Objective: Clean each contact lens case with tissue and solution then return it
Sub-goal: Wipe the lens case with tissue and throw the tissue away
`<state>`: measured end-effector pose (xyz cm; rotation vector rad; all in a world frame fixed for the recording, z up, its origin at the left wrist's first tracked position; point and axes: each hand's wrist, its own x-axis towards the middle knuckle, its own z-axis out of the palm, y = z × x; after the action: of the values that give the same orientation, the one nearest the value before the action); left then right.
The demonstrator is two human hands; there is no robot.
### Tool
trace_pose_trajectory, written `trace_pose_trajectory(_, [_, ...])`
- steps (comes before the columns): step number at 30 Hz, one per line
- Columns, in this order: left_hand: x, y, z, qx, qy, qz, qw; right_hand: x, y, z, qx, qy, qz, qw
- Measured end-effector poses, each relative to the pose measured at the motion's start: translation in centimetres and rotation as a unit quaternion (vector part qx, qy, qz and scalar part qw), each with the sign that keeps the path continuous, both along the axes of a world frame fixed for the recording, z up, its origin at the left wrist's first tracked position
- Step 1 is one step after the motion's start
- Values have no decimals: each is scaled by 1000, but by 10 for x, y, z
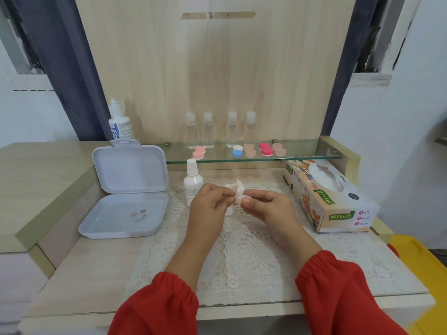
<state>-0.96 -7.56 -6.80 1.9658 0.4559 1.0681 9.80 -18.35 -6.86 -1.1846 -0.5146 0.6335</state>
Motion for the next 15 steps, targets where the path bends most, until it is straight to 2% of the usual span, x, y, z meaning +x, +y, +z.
trace_pose_trajectory(2, [-2,-2,3,-72,-41,-9,997,0,-1,1,14,9,15,1000])
trace_pose_trajectory(5, [-4,2,4,-212,-89,-4,973,-1,-2,2,42,0,22,999])
trace_pose_trajectory(8, [-4,6,1,-316,-42,-3,948,-3,-1,2,38,-52,6,998])
trace_pose_trajectory(11, [-5,1,4,-409,11,-119,905,-5,0,0,2,-106,-7,994])
trace_pose_trajectory(12, [-5,0,5,-414,21,-142,899,-5,1,-1,-7,-114,-9,993])
trace_pose_trajectory(15, [-5,0,2,-350,26,-141,926,-5,1,-2,-23,-125,-17,992])
